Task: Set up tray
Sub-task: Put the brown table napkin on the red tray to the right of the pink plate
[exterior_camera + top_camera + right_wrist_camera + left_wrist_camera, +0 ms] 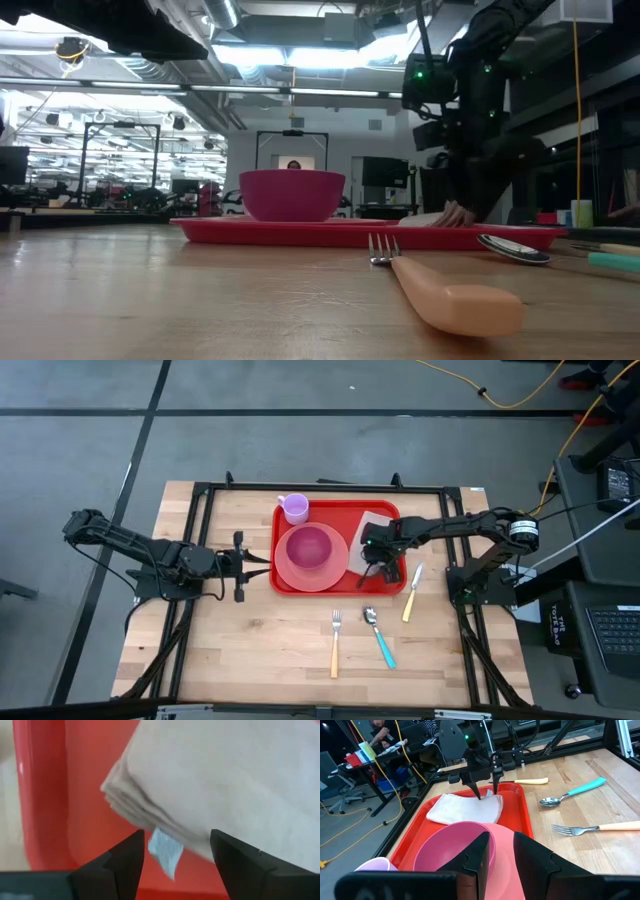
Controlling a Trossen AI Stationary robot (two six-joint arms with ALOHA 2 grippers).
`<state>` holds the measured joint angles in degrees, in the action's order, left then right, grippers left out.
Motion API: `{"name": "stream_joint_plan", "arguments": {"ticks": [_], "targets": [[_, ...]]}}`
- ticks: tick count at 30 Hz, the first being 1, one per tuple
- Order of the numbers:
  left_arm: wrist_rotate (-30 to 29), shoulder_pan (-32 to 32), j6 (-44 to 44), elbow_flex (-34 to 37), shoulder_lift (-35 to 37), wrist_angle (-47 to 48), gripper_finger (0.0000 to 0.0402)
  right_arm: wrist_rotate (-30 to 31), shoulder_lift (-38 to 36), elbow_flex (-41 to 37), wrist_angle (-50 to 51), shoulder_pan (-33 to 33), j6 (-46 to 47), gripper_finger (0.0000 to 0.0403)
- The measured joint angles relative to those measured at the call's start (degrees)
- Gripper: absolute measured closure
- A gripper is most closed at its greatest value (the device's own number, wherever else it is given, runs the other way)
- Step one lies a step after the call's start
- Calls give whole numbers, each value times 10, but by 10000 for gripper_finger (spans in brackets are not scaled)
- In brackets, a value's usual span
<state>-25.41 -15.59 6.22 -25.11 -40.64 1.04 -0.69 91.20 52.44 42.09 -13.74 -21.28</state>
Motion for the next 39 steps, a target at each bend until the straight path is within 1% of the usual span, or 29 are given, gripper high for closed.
{"name": "stream_joint_plan", "arguments": {"ticks": [4,11,15,17,20,24,27,29,32,35,36,37,39], "targets": [[0,0,0,0,0,0,320,0,0,12,29,0,21,174],[0,0,0,0,0,0,320,4,0,18,29,0,45,175],[0,0,0,0,0,0,320,54,0,31,63,0,48,175],[0,0,3,0,0,0,320,66,0,42,70,0,48,175],[0,0,3,0,0,0,320,61,0,55,46,0,46,175],[0,0,5,0,0,0,320,38,0,58,-34,0,44,185],[0,0,5,0,0,0,320,37,0,52,-71,0,47,212],[0,0,5,0,0,0,320,37,0,47,-85,2,53,241],[0,0,5,0,0,0,320,36,0,42,-94,7,74,299],[0,0,5,0,0,0,320,35,0,27,-126,20,90,372],[0,0,5,0,0,0,320,35,0,22,-132,24,91,387],[0,0,5,0,0,0,320,35,0,18,-137,28,92,392],[0,0,5,0,0,0,320,35,0,5,-156,37,106,389]]}}
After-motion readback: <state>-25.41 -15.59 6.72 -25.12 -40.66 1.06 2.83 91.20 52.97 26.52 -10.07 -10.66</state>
